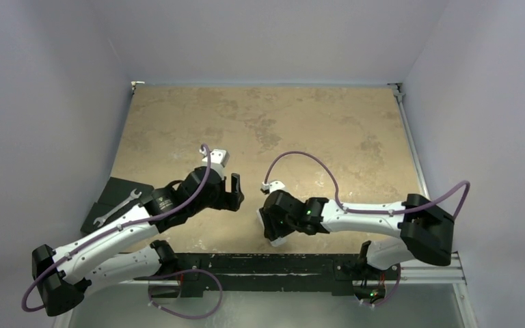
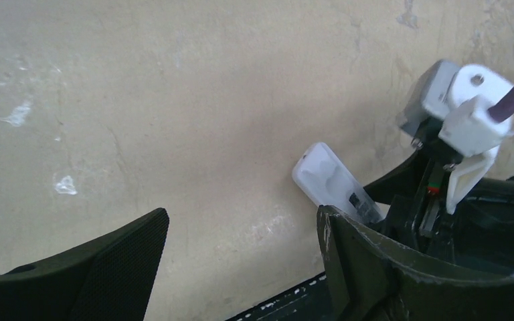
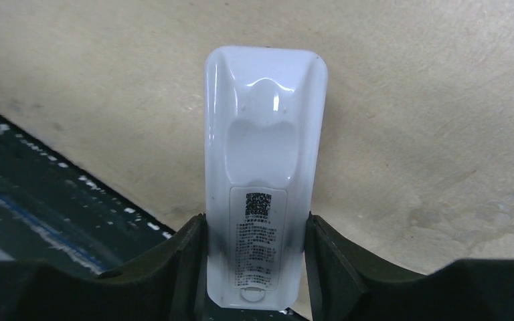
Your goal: Load the batteries into the remote control
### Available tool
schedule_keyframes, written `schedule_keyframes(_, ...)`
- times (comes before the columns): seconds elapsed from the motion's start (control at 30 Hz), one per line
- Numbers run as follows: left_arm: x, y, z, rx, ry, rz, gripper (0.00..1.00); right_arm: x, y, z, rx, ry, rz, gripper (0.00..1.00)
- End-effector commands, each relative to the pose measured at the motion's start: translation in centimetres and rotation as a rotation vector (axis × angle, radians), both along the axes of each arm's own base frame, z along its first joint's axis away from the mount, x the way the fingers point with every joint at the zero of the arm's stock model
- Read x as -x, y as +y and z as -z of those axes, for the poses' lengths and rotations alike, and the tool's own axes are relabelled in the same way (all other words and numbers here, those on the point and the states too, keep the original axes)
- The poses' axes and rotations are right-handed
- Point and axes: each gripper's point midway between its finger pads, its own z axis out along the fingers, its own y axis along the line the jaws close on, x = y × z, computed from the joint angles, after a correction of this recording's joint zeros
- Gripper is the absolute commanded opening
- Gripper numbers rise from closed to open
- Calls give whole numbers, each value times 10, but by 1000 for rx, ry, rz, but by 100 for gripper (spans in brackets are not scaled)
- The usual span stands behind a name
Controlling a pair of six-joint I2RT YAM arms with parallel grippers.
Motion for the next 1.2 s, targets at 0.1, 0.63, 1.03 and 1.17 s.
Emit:
schedule_keyframes(0.1, 13, -34, 2, 195, 64, 96, 82, -10, 23, -42, -277, -3, -60, 0)
schedule_keyframes(0.63, 32, -73, -19, 634, 170, 280, 85, -8, 28, -101, -646, 59, -129, 0)
schedule_keyframes(1.03, 34, -79, -47, 803, 149, 317, 85, -2, 29, -140, -896, 95, -168, 0)
schedule_keyframes(1.17, 34, -81, -54, 827, 139, 330, 85, 0, 28, -152, -983, 113, -168, 0)
